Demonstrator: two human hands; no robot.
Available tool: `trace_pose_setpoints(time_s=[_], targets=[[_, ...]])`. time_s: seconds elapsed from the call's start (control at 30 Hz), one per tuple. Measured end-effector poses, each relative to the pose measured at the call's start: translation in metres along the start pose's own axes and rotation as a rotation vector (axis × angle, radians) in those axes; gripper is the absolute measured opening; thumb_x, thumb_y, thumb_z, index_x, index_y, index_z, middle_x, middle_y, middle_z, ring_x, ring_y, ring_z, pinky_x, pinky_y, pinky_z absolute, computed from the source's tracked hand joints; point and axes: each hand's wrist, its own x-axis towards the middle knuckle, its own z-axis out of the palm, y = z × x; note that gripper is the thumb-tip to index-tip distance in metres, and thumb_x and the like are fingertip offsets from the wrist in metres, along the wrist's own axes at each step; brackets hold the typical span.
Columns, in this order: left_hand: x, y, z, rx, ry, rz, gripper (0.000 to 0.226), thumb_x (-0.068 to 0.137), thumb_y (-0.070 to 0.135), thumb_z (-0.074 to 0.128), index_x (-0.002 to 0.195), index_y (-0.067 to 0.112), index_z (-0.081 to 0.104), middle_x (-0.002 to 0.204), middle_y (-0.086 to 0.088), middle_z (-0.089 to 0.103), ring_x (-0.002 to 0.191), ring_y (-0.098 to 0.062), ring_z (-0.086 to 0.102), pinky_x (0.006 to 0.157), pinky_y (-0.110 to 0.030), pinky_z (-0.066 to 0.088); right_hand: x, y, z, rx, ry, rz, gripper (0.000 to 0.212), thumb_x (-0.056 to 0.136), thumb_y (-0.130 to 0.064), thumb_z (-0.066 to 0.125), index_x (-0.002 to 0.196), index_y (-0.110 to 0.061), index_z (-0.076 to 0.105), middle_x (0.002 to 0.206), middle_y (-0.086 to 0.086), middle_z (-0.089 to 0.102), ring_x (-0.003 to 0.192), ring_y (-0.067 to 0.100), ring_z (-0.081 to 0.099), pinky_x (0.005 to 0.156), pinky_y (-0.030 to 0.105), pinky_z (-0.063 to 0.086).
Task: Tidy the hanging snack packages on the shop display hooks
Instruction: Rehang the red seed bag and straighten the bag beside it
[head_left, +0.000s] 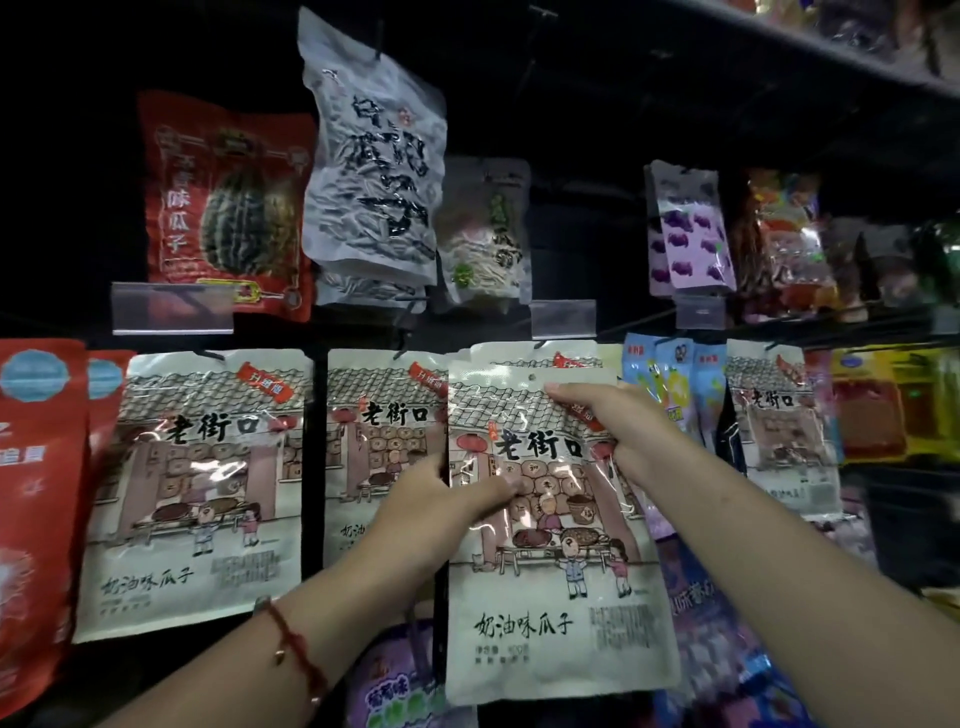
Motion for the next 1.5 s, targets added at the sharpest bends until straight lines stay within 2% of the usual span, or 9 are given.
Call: trace_pose_setpoints(time_s=[0.1, 0.2, 0.43, 0.5, 0.77, 0.93, 1.07, 1.37, 1.5], targets=[[0.024, 0.008, 0.005, 0.003, -0.004, -0.011, 0.095, 0.079, 0.051, 0.077, 0.153, 0.013, 0.032, 0.149, -0.002, 0.048, 0.131, -0.024, 0.048, 0.111, -0.039, 0.033, 0.022, -0.003, -0.001, 0.049, 0.019, 0.043, 0.064, 0.068, -0.027, 0.09, 0.119, -0.002, 0.061, 0.098, 0.009, 0.071, 0.069, 0.014, 0.065, 0.053, 0.026, 0.047], [0.047, 0.012, 0.011, -0.019, -0.005, 0.006, 0.099, 0.075, 0.052, 0.08, 0.153, 0.014, 0.033, 0.15, -0.006, 0.047, 0.131, -0.027, 0.048, 0.11, -0.04, 0.038, 0.04, -0.008, -0.003, 0.038, 0.036, 0.045, 0.03, 0.075, -0.023, 0.085, 0.095, -0.009, 0.068, 0.084, 0.004, 0.069, 0.068, 0.015, 0.062, 0.058, 0.028, 0.046], [0.07, 0.019, 0.019, -0.042, -0.02, 0.016, 0.086, 0.062, 0.066, 0.082, 0.13, 0.019, 0.057, 0.12, 0.0, 0.069, 0.105, -0.021, 0.067, 0.1, -0.043, 0.049, 0.065, -0.026, -0.01, 0.064, 0.013, -0.008, 0.011, 0.087, -0.011, 0.072, 0.097, -0.007, 0.074, 0.075, 0.005, 0.071, 0.052, 0.012, 0.067, 0.047, 0.022, 0.05], [0.075, 0.018, 0.021, -0.061, -0.01, 0.03, 0.053, 0.069, 0.056, 0.083, 0.108, 0.023, 0.067, 0.1, 0.002, 0.077, 0.09, -0.018, 0.074, 0.089, -0.037, 0.055, 0.072, -0.029, -0.01, 0.053, 0.005, -0.012, 0.003, 0.088, -0.011, 0.072, 0.086, -0.009, 0.072, 0.076, 0.007, 0.072, 0.055, 0.014, 0.068, 0.052, 0.024, 0.055], [0.081, 0.016, 0.022, 0.003, -0.005, 0.039, 0.031, 0.081, 0.049, 0.078, 0.095, 0.026, 0.064, 0.089, 0.008, 0.072, 0.082, -0.013, 0.068, 0.071, -0.026, 0.049, 0.077, -0.024, -0.009, -0.033, -0.002, -0.003, 0.032, 0.081, -0.024, 0.079, 0.107, -0.008, 0.068, 0.078, 0.001, 0.068, 0.047, 0.007, 0.064, 0.04, 0.014, 0.043], [0.081, 0.018, 0.022, 0.127, 0.072, 0.076, 0.046, 0.087, 0.061, 0.063, 0.095, 0.015, 0.065, 0.081, 0.004, 0.065, 0.073, -0.015, 0.06, 0.062, -0.029, 0.039, 0.078, -0.027, -0.007, -0.122, 0.052, 0.024, 0.036, 0.077, -0.035, 0.083, 0.097, -0.012, 0.064, 0.091, 0.002, 0.067, 0.074, 0.014, 0.057, 0.057, 0.027, 0.041], [0.096, 0.022, 0.013, 0.352, 0.183, 0.165, 0.048, 0.092, 0.062, 0.054, 0.114, 0.019, 0.056, 0.098, 0.003, 0.061, 0.085, -0.016, 0.057, 0.068, -0.031, 0.041, 0.074, -0.029, -0.004, -0.147, 0.022, 0.044, 0.028, 0.081, -0.03, 0.08, 0.087, -0.013, 0.059, 0.076, -0.001, 0.063, 0.051, 0.007, 0.057, 0.042, 0.019, 0.04], [0.098, 0.002, 0.012, 0.412, 0.189, 0.158, 0.068, 0.089, 0.066, 0.056, 0.137, 0.019, 0.048, 0.123, 0.002, 0.06, 0.102, -0.019, 0.057, 0.077, -0.032, 0.042, 0.074, -0.016, 0.0, -0.278, 0.183, -0.156, 0.06, 0.071, -0.047, 0.085, 0.112, -0.012, 0.06, 0.094, 0.002, 0.066, 0.076, 0.016, 0.059, 0.058, 0.03, 0.046], [0.093, 0.003, 0.012, 0.408, 0.195, 0.17, 0.07, 0.089, 0.067, 0.056, 0.139, 0.02, 0.046, 0.126, 0.002, 0.059, 0.102, -0.017, 0.054, 0.079, -0.033, 0.042, 0.068, -0.011, -0.005, -0.546, 0.293, -0.302, 0.072, 0.078, -0.057, 0.076, 0.128, -0.012, 0.052, 0.118, 0.004, 0.063, 0.101, 0.023, 0.061, 0.087, 0.041, 0.053]])
